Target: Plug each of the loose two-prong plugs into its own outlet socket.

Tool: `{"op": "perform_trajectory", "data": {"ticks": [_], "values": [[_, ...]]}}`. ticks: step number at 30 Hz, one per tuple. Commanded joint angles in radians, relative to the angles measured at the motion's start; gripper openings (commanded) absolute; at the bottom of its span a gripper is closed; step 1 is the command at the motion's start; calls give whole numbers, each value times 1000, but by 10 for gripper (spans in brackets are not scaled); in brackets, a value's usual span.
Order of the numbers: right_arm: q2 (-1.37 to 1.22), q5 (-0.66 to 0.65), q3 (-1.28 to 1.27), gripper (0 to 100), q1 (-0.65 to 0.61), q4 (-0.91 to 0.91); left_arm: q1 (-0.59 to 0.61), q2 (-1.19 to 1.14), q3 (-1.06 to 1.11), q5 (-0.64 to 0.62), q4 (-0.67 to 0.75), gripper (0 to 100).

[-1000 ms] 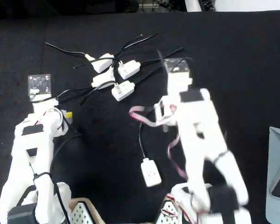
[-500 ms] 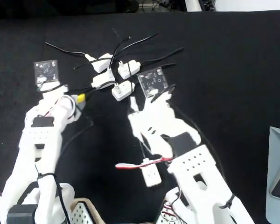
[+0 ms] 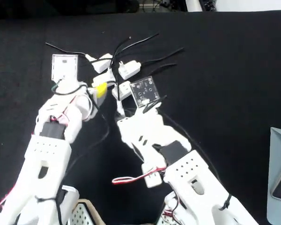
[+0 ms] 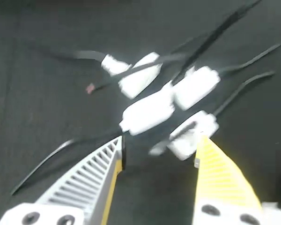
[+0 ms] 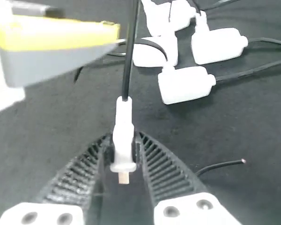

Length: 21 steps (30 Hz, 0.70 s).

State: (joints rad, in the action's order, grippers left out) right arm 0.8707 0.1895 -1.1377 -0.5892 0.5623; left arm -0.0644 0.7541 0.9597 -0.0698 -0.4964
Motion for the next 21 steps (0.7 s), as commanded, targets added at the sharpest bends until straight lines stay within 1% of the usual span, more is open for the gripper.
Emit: {"op": "perform_trajectory", "data": {"ticks": [1, 4, 9, 12, 15, 17, 21], "values": [[27, 12, 8, 12, -35, -17, -74, 132, 22, -9, 17, 249], [27, 12, 5, 12, -58, -15, -91, 172, 47, -9, 17, 251], [27, 12, 4, 11, -58, -15, -143, 258, 122, 0, 17, 252], [27, 12, 4, 11, -54, 2, -143, 348, 171, 3, 17, 254], [27, 12, 7, 11, -52, 5, -154, 459, 232, 63, 15, 254], [27, 12, 7, 11, -52, 5, -154, 512, 268, 72, 15, 254], [27, 12, 7, 11, -52, 5, -148, 563, 314, 74, -6, 255]]}}
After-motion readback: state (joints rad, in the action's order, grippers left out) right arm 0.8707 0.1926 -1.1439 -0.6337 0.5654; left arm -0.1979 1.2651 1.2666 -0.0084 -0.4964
